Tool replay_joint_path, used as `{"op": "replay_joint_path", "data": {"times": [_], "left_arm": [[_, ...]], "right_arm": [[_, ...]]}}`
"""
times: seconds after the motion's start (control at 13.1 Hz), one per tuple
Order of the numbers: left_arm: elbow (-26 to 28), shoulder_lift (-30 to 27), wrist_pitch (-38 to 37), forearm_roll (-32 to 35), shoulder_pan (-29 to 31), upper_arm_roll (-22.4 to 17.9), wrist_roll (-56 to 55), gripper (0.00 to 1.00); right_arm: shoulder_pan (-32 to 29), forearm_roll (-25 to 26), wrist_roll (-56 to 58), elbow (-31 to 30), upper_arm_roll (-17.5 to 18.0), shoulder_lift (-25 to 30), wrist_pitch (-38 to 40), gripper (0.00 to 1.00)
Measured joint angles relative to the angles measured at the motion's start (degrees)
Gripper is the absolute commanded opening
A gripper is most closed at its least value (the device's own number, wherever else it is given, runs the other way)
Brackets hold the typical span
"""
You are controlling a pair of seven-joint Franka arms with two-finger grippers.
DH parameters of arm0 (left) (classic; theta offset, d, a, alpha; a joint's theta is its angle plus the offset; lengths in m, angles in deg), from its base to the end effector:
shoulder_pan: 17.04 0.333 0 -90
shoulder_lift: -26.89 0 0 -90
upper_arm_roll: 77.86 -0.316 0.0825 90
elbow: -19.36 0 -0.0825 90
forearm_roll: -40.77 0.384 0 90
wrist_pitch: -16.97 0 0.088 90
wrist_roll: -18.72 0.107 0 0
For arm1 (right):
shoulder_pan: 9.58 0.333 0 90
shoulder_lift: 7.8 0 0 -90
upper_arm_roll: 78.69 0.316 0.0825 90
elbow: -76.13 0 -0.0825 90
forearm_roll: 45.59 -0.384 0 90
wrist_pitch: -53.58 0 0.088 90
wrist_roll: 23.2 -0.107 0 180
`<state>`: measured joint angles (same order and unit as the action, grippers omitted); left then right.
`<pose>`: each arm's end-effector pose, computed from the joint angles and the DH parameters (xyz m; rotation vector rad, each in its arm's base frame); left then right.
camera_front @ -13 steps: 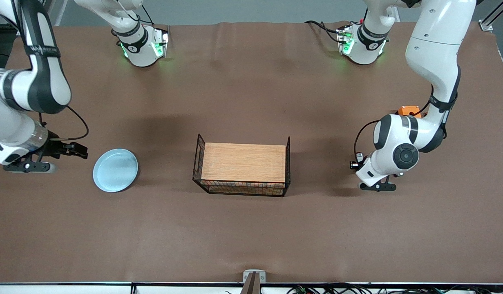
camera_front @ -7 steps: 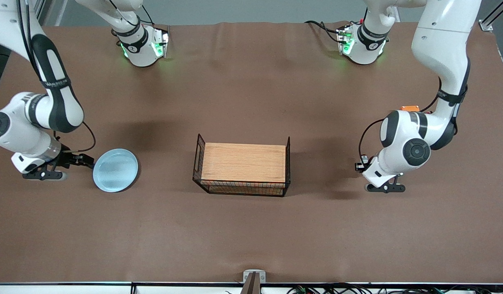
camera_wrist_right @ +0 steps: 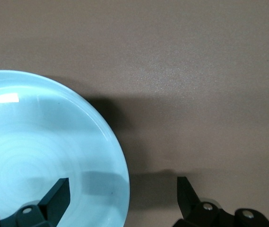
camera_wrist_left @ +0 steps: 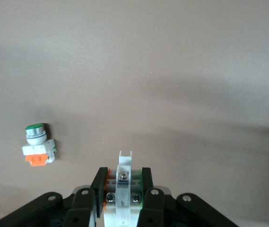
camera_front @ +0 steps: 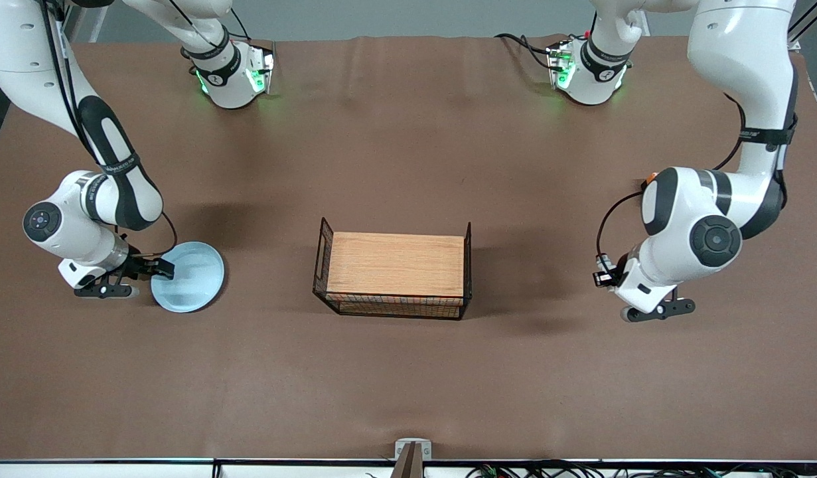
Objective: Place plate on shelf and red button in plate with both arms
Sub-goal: 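Grip the light blue plate rim with the right gripper and tilt it up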
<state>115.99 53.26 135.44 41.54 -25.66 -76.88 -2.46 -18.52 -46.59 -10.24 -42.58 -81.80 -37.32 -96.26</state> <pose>0.6516 -0.1084 0.3259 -3.0996 -0.3059 0.1170 0.5778 -0.1237 0.1803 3.1178 0.0130 0.0382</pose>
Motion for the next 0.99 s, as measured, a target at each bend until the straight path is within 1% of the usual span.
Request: {"op": "replay_joint_path", "data": {"times": [0.08,0.23,0.3,0.53,0.61,0.68,0.76,0.84,0.99], "left_arm": [[-1.38,0.0,-1.04,0.0,0.0,0.0,-2.19,0.22],[-3.3,0.0,-1.57,-0.68,-0.02,0.02,-6.99,0.22],[-4.03,0.0,-1.6,-1.65,-0.03,0.03,-9.14,0.22],[-5.94,0.0,-1.62,-4.54,-0.02,0.02,-15.29,0.22],[-6.53,0.0,-1.62,-5.87,0.0,0.01,-18.54,0.22],[-6.93,0.0,-1.62,-6.91,0.0,0.01,-21.96,0.22],[-7.16,0.0,-1.62,-7.44,0.0,0.01,-24.93,0.22],[-7.26,0.0,-1.62,-7.93,0.0,0.01,-27.11,0.22],[-7.27,0.06,-1.64,-10.49,0.0,-0.02,-30.17,0.21]], "right_arm": [[-0.23,-0.01,0.24,0.01,0.0,-0.13,0.01,0.86],[-0.92,-0.02,2.05,0.04,-0.01,-0.59,0.01,0.71],[-1.16,-0.03,2.89,0.05,-0.01,-0.8,0.01,0.6],[-1.23,-0.13,3.46,0.31,0.32,-0.89,0.21,0.18],[-1.24,-0.13,3.48,0.47,0.27,-0.85,0.3,0.07],[-1.26,-0.39,3.48,0.59,0.2,-0.84,0.31,0.03],[-1.29,-1.33,3.49,0.69,0.17,-0.83,0.32,0.0],[-1.29,-2.66,3.59,0.89,0.23,-0.65,0.65,0.0],[-1.3,-3.45,3.79,1.6,0.34,-0.64,2.45,0.0]]}}
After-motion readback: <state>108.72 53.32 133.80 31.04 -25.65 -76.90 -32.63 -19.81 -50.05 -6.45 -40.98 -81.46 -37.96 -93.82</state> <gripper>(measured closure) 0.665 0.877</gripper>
